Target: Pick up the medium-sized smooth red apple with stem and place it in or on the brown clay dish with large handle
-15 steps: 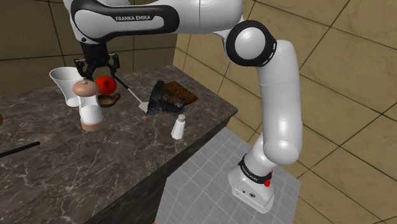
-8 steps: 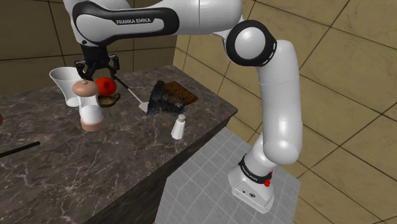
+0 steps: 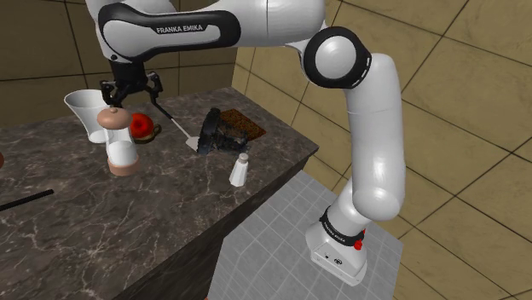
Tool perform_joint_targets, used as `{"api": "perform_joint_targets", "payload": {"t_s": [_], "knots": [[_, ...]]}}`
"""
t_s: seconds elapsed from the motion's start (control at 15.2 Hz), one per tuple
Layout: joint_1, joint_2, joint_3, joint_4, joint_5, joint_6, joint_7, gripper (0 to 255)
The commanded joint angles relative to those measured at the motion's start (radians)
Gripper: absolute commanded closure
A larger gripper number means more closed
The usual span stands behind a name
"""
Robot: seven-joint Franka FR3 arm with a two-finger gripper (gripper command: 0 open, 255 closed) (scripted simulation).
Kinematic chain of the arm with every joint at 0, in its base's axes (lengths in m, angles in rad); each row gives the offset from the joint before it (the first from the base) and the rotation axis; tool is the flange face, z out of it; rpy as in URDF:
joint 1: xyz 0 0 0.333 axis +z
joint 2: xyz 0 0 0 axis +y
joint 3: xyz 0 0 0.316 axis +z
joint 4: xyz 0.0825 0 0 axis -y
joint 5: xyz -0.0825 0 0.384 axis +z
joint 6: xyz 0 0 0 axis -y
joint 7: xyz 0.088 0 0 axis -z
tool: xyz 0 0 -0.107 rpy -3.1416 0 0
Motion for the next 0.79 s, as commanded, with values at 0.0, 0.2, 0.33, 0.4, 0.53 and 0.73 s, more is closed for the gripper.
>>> {"api": "perform_joint_targets", "payload": {"t_s": [0.0, 0.2, 0.33, 0.4, 0.53, 0.73], "knots": [[0.008, 0.002, 0.002, 0.027, 0.004, -0.032, -0.004, 0], [0.027, -0.003, 0.007, 0.113, 0.011, -0.121, -0.016, 0], [0.027, -0.003, 0.007, 0.112, 0.011, -0.121, -0.016, 0], [0.027, -0.003, 0.007, 0.113, 0.011, -0.121, -0.016, 0], [0.027, -0.003, 0.007, 0.113, 0.011, -0.121, -0.016, 0], [0.027, -0.003, 0.007, 0.112, 0.011, -0.12, -0.015, 0]]}}
